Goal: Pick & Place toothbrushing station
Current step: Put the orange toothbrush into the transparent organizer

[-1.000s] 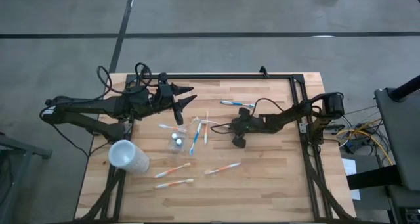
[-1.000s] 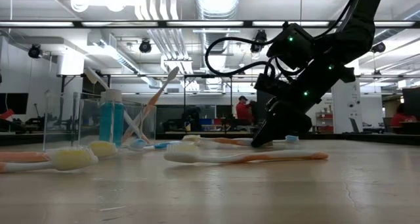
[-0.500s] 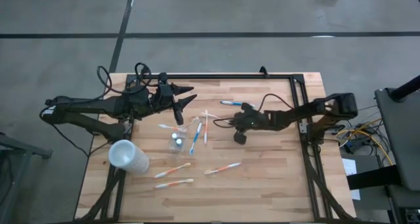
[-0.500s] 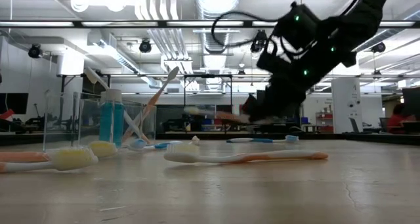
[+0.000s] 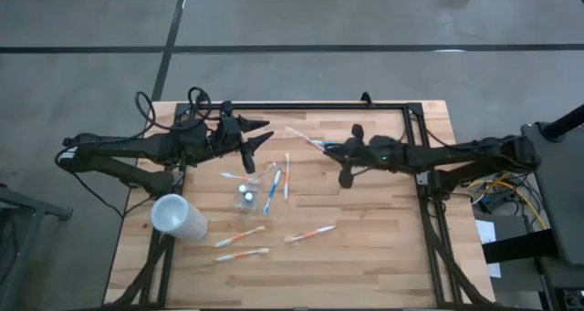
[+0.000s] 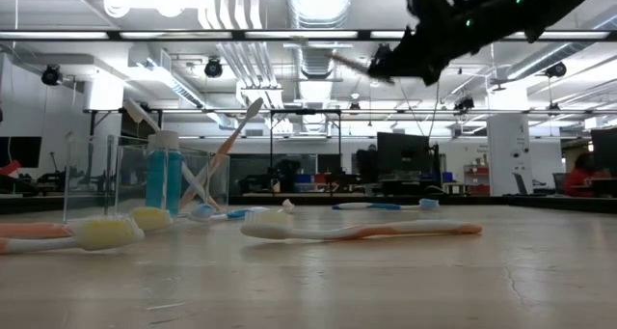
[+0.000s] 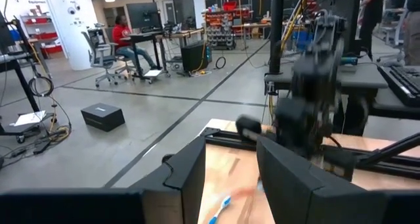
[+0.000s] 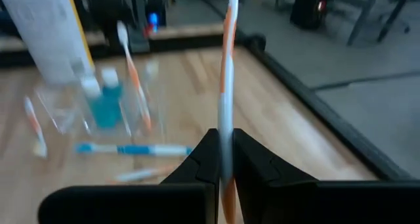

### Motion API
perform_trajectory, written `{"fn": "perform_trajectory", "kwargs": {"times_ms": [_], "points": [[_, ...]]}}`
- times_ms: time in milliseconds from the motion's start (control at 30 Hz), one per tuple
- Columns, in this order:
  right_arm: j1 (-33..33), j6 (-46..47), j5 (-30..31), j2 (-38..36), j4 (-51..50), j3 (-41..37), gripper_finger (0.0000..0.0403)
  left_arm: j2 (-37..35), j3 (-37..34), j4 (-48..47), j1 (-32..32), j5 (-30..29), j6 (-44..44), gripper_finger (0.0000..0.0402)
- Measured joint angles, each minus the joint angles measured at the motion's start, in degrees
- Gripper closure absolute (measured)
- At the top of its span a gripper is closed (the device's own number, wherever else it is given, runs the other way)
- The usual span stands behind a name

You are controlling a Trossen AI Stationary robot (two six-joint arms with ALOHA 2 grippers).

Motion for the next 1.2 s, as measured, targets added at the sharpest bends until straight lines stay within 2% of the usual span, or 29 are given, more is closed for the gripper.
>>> {"fn": "perform_trajectory", "kwargs": {"times_ms": [200,467,733,1000,1200], "points": [[0.05,1.15,-1.05,-6.81,0.03,0.06,0.0385,0.02,-0.01,-2.41,0.0,0.0,2.85,0.0259],[0.07,1.52,-9.64,-9.71,0.85,1.17,0.0385,0.66,-0.03,-3.63,0.12,2.66,7.05,0.0259],[0.04,1.57,-17.98,-5.98,11.26,1.75,0.0385,0.66,-0.08,-3.44,0.48,3.98,8.22,0.0277],[0.04,4.09,-18.18,-0.47,14.66,1.75,0.0385,0.66,-0.1,-2.11,1.56,10.21,7.51,0.0302],[0.04,4.37,-18.18,2.32,19.66,1.75,0.0385,0.68,-0.1,-2.11,1.97,10.21,6.07,0.0301]]}}
